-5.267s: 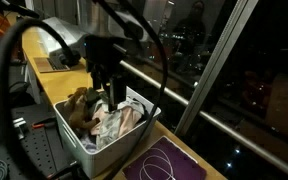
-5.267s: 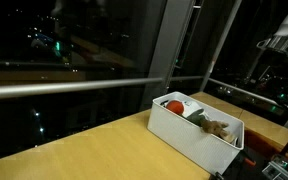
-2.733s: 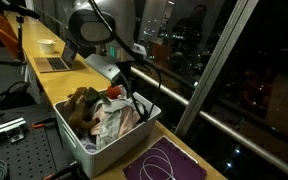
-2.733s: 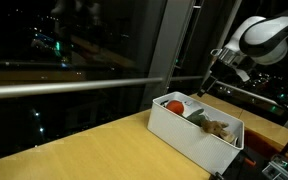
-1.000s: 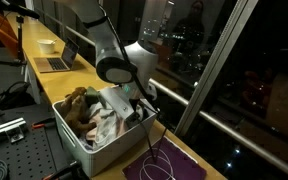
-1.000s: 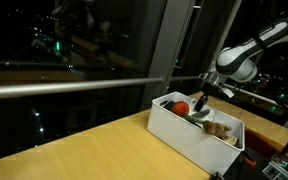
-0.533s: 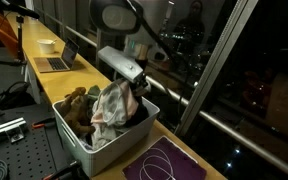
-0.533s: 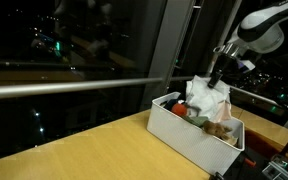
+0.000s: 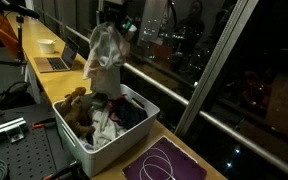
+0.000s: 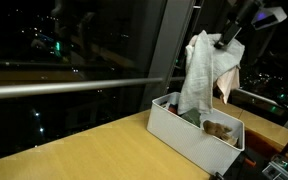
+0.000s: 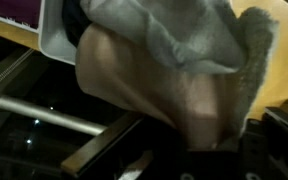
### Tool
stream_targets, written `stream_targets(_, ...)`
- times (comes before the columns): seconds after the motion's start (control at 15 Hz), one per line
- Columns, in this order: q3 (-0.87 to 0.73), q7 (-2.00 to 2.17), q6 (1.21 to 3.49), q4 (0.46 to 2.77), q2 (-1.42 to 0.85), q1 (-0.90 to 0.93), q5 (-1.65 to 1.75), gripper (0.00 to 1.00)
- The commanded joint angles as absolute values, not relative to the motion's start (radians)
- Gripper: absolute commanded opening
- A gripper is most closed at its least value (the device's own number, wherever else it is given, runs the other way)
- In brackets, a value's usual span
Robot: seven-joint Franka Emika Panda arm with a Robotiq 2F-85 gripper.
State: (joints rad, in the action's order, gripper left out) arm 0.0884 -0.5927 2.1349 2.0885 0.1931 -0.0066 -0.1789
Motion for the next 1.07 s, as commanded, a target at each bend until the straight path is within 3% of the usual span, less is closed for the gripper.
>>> stream_targets(0.0, 0.131, -0.508, 2.053, 1.995, 0.231, 0.106, -0.119, 0.05)
stream_targets(0.4, 0.210, -0.407, 1.987, 1.867, 0.193, 0.229, -0.066, 0.05)
stream_targets(0.67, 0.230, -0.396, 2.025, 1.912, 0.172, 0.260, -0.073, 0.05)
stream_targets(0.73, 0.234, -0.394, 2.025, 1.915, 0.166, 0.265, -0.070, 0.47)
stream_targets(0.8, 0.242, -0.386, 2.035, 1.922, 0.154, 0.270, -0.064, 0.47)
stream_targets(1.0, 0.246, -0.380, 2.036, 1.920, 0.129, 0.272, -0.061, 0.69)
